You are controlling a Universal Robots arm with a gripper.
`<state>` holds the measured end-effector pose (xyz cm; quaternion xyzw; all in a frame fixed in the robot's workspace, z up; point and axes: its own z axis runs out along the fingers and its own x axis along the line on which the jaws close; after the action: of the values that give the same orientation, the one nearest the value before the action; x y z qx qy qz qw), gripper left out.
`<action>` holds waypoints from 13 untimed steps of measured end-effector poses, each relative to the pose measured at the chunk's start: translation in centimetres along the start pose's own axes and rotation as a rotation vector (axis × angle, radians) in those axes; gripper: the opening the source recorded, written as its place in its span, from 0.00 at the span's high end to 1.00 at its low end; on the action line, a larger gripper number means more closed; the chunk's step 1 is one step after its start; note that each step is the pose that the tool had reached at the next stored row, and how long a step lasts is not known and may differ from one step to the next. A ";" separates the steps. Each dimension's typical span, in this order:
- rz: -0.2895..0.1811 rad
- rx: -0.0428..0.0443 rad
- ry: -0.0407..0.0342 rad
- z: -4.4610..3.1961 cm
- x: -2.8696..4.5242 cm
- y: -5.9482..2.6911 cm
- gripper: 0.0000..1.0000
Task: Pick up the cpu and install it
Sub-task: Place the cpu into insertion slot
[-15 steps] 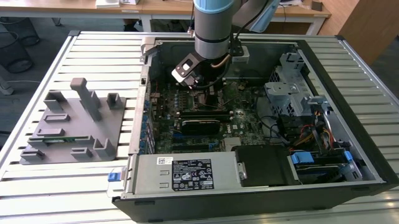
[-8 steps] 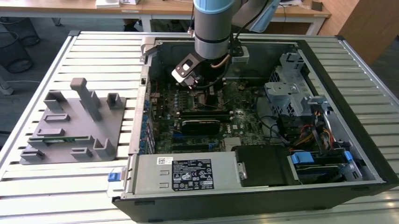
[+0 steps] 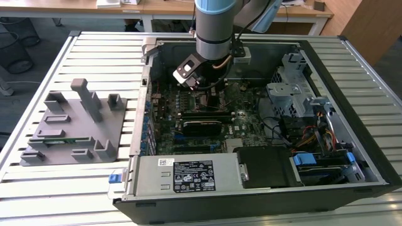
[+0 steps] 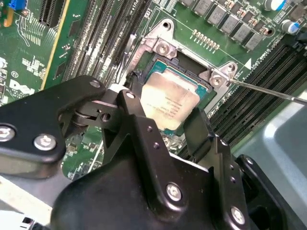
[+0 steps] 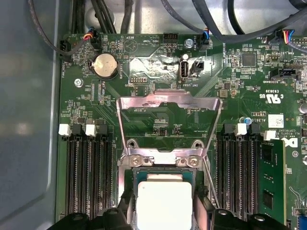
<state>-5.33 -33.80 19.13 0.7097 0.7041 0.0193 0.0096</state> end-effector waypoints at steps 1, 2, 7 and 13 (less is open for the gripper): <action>0.000 0.0001 0.0002 -0.05 0.00 0.00 0.38; 0.000 0.0000 0.0010 -0.14 0.00 0.00 0.38; 0.000 0.0001 0.0017 -0.89 0.01 0.04 0.38; 0.000 0.0014 0.0017 -1.73 0.03 0.07 0.53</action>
<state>-5.33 -33.79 20.86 0.7098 0.7041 0.0195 0.0085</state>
